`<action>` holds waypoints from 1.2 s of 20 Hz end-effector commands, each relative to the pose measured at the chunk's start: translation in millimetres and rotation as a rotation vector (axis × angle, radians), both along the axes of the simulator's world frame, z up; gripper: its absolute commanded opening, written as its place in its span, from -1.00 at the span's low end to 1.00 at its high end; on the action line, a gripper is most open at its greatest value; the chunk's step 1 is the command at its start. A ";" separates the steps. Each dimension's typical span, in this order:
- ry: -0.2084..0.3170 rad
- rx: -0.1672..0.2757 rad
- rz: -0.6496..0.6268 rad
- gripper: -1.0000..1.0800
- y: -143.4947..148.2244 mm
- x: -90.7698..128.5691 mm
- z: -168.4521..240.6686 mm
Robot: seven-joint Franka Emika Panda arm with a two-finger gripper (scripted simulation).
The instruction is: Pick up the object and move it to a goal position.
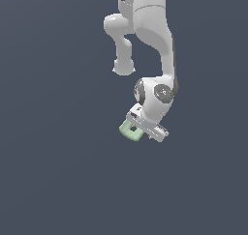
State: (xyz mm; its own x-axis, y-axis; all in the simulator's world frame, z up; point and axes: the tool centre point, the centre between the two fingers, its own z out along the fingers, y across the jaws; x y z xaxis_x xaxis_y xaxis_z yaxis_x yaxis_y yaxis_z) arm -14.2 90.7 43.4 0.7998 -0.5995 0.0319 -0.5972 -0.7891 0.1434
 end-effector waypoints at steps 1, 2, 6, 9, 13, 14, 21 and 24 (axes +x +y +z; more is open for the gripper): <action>-0.001 0.000 0.000 1.00 -0.5 0.0 -3.4; -0.001 0.000 0.000 -1.00 -0.5 0.0 -3.4; -0.001 0.000 0.000 -1.00 -0.5 0.0 -3.4; -0.001 0.000 0.000 -1.00 -0.5 0.0 -3.4; -0.004 0.000 -0.002 -1.00 -1.3 0.7 -1.2; -0.004 0.000 -0.002 -1.00 -0.9 0.4 -0.4; -0.003 0.000 -0.002 -1.00 10.0 -7.3 18.8; -0.003 0.000 -0.002 -1.00 18.9 -13.7 35.2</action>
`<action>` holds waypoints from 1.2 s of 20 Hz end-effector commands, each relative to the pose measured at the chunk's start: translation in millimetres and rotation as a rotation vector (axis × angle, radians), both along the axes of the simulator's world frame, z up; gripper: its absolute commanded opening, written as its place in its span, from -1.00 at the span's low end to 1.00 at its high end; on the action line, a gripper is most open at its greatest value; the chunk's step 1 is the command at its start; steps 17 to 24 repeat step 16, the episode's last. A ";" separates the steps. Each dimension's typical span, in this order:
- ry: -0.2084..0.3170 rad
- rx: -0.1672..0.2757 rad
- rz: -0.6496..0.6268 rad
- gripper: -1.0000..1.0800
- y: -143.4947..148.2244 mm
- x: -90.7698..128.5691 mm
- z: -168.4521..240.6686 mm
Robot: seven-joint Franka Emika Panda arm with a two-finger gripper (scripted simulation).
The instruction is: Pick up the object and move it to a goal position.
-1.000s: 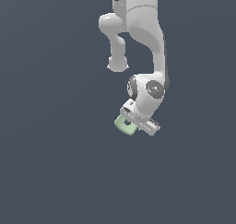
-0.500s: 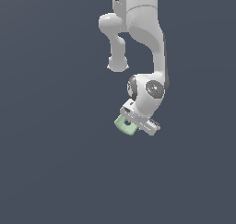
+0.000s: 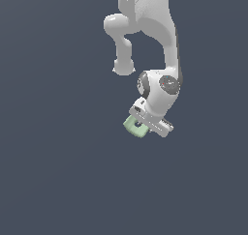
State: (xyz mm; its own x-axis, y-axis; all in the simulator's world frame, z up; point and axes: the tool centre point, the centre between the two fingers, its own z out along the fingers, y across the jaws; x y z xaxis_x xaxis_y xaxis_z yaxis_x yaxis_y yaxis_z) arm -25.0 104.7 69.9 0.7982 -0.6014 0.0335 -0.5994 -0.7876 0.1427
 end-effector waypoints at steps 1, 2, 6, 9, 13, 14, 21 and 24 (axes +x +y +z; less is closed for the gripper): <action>-0.001 0.000 0.001 -1.00 9.0 -5.4 15.0; -0.001 0.000 0.001 -1.00 13.0 -8.1 22.2; 0.000 0.000 0.002 -1.00 27.1 -17.1 47.1; 0.000 0.000 0.002 -1.00 34.6 -21.8 60.7; 0.000 0.000 0.002 -1.00 40.9 -24.8 71.6; 0.000 0.000 0.002 -1.00 41.9 -25.0 72.6; 0.000 0.000 0.002 -1.00 42.6 -25.0 73.5; 0.000 0.000 0.002 -1.00 42.6 -25.0 73.5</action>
